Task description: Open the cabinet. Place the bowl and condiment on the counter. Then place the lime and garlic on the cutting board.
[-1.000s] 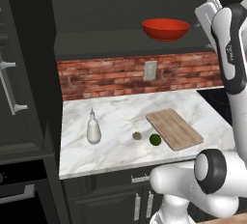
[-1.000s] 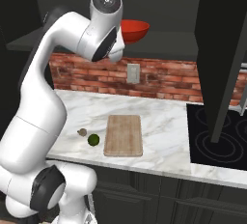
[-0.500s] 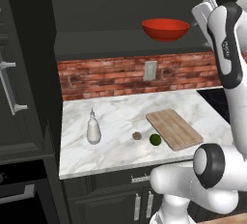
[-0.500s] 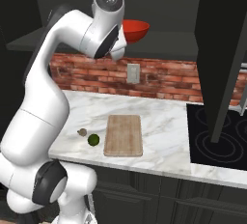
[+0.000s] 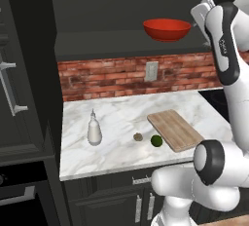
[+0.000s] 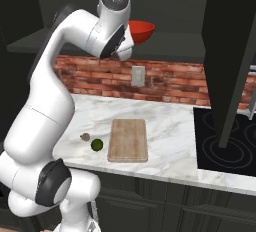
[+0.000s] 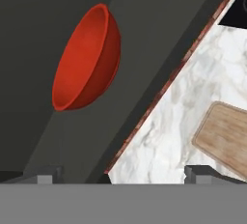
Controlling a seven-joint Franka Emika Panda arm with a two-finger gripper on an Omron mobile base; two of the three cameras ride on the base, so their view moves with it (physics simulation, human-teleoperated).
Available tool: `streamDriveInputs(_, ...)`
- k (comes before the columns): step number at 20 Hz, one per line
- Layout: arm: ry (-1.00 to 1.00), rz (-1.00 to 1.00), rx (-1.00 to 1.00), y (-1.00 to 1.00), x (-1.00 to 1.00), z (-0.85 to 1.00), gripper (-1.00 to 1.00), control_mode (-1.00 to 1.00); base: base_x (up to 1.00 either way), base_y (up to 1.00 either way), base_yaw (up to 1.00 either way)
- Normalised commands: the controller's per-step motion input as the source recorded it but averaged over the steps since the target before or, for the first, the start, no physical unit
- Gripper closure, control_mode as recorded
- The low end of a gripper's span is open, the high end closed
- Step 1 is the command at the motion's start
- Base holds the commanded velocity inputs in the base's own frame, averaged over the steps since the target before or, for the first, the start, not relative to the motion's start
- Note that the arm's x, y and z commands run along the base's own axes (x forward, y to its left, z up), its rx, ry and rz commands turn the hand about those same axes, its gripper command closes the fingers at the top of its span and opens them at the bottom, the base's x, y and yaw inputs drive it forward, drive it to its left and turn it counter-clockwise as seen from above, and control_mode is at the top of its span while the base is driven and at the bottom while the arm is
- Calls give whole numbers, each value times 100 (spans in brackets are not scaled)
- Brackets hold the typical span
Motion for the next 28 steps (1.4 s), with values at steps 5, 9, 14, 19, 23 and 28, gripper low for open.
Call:
streamDriveInputs(5, 0, 0, -2, -1, 25, -4, -100, -100, 0, 0, 0)
streamDriveInputs(9, 0, 0, -2, -3, 19, -1, -100, -100, 0, 0, 0)
streamDriveInputs(14, 0, 0, -2, -8, 12, -1, -100, -100, 0, 0, 0)
streamDriveInputs(19, 0, 0, -3, -7, 19, -2, -100, -100, 0, 0, 0)
streamDriveInputs(23, 0, 0, -6, 0, 19, -11, -100, -100, 0, 0, 0)
streamDriveInputs(28, 0, 0, -7, 0, 17, -11, -100, -100, 0, 0, 0)
